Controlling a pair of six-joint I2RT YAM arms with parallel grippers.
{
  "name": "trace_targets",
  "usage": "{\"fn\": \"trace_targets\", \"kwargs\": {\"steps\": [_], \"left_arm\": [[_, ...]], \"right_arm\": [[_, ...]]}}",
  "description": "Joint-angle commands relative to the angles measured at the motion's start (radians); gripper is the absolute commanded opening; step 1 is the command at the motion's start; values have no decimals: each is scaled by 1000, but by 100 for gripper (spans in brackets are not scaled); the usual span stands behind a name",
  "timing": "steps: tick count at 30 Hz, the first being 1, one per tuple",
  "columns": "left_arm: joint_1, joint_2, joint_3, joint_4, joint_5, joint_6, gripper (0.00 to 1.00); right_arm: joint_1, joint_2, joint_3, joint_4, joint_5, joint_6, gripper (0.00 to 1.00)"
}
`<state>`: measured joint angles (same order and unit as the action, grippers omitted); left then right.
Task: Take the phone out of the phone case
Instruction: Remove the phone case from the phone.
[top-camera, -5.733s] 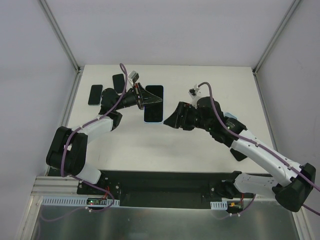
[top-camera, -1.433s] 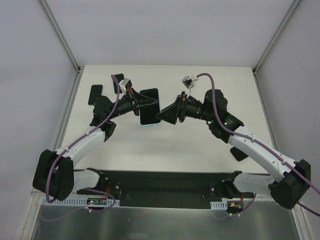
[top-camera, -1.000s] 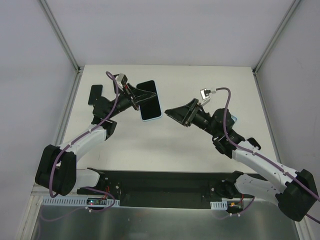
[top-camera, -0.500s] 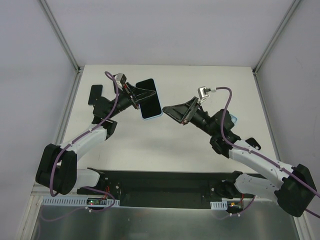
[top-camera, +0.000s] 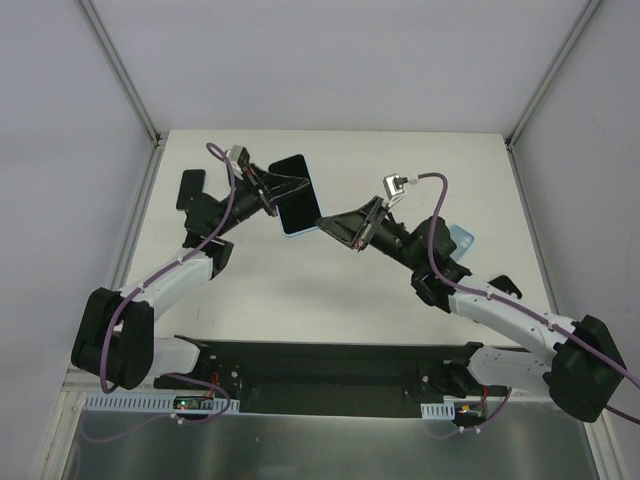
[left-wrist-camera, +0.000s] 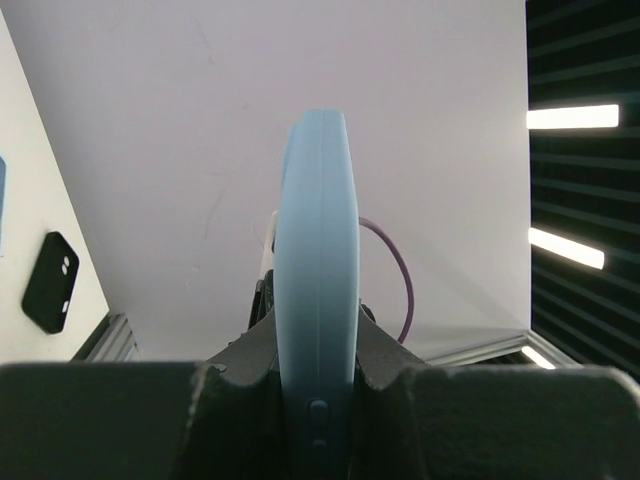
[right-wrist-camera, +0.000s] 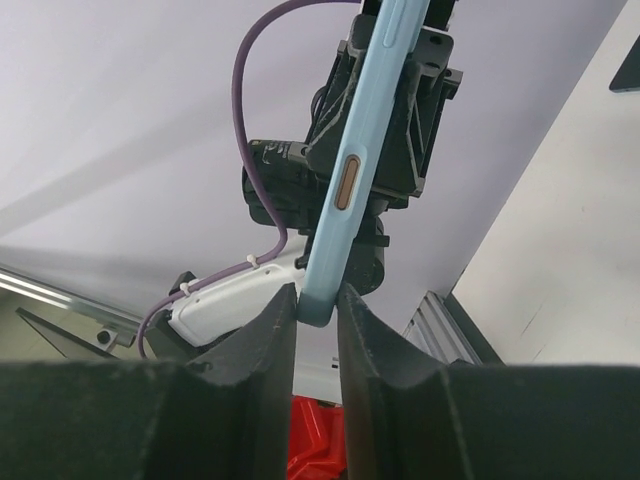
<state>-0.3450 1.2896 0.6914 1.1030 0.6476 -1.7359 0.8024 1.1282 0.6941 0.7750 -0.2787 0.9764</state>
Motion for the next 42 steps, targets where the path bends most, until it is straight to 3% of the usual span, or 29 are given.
{"fn": "trace_targets", "kwargs": {"steps": [1, 3, 12, 21, 42], "left_arm": [[8, -23, 42, 109, -28, -10, 0], [8, -23, 40, 107, -29, -16, 0], [6, -35, 20, 72, -20, -129, 0], [6, -157, -26, 9, -34, -189, 0], [6, -222, -15, 17, -5, -278, 0]], "right_arm": [[7, -1, 53, 99, -30, -7, 12], [6, 4, 61, 124, -48, -10, 1], [3, 211, 200, 645, -407, 4, 1], [-5, 295, 278, 701, -508, -36, 1], [-8, 420, 377, 757, -579, 2, 1]]}}
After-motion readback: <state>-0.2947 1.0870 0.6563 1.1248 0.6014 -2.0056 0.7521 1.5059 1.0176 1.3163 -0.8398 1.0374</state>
